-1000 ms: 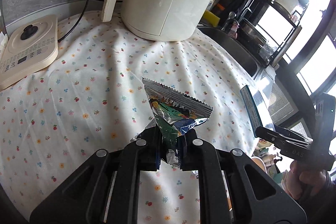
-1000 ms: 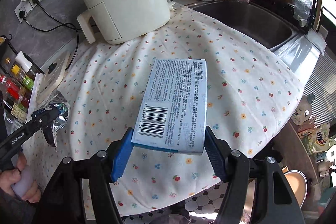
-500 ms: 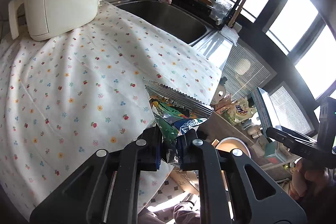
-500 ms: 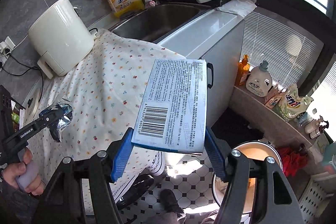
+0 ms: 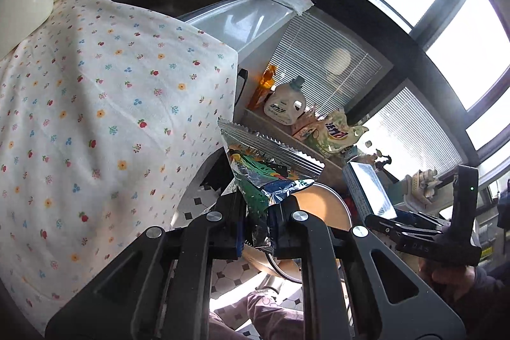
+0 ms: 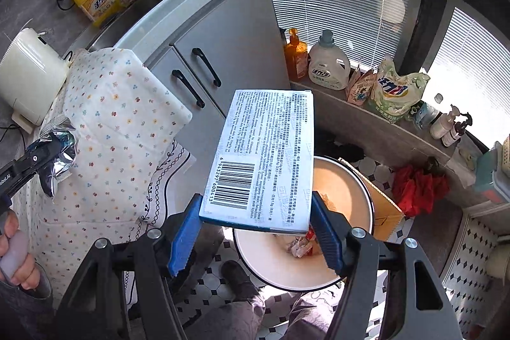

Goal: Collect trash
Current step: 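Carry wrapper and blue box to the bucket and open both tools over it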

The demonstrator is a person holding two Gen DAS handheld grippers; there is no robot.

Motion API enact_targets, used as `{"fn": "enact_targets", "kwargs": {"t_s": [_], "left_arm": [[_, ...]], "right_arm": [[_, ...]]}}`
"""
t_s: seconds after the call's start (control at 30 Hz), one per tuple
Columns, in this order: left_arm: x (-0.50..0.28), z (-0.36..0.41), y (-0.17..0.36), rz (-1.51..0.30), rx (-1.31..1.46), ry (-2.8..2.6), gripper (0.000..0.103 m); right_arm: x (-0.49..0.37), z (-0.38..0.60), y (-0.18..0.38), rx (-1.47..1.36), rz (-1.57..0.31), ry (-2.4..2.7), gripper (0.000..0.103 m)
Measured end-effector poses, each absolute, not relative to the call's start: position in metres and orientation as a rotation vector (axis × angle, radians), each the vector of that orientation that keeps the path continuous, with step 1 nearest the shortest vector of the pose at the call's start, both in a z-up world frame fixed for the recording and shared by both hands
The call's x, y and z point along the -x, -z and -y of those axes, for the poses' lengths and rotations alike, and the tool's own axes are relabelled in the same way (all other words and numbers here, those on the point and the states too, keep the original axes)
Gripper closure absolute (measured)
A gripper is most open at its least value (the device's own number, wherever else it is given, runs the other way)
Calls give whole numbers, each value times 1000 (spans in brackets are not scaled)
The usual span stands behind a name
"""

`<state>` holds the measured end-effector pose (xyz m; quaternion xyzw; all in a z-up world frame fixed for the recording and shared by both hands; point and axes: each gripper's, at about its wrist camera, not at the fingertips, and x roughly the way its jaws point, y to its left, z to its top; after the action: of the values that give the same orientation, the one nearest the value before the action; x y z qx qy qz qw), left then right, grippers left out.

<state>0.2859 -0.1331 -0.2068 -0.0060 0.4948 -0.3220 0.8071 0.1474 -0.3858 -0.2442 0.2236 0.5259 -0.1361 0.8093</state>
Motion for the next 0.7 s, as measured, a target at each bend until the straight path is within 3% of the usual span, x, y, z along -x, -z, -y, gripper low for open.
{"fn": "enact_targets", "kwargs": {"t_s": [0.07,0.1,0.13,0.33,0.7], "left_arm": [[-281,147,216,-1078,6,693,91],[-278,154,219,-1087,4,694,91],[-274,160,223,-1094,2,695,91],[-249,199,251,-1147,-11,704,91],[-214,275,301,-1268,-50,697,89]], "right_arm": [[-146,391,265,-480,-1201,264,29],[-145,394,278,-473,-1257,263,11],[-142,397,287,-466,-1292,272,9],[-114,431,301,-480,-1334,273,8],[-81,502,280,-489,-1262,287,8]]}}
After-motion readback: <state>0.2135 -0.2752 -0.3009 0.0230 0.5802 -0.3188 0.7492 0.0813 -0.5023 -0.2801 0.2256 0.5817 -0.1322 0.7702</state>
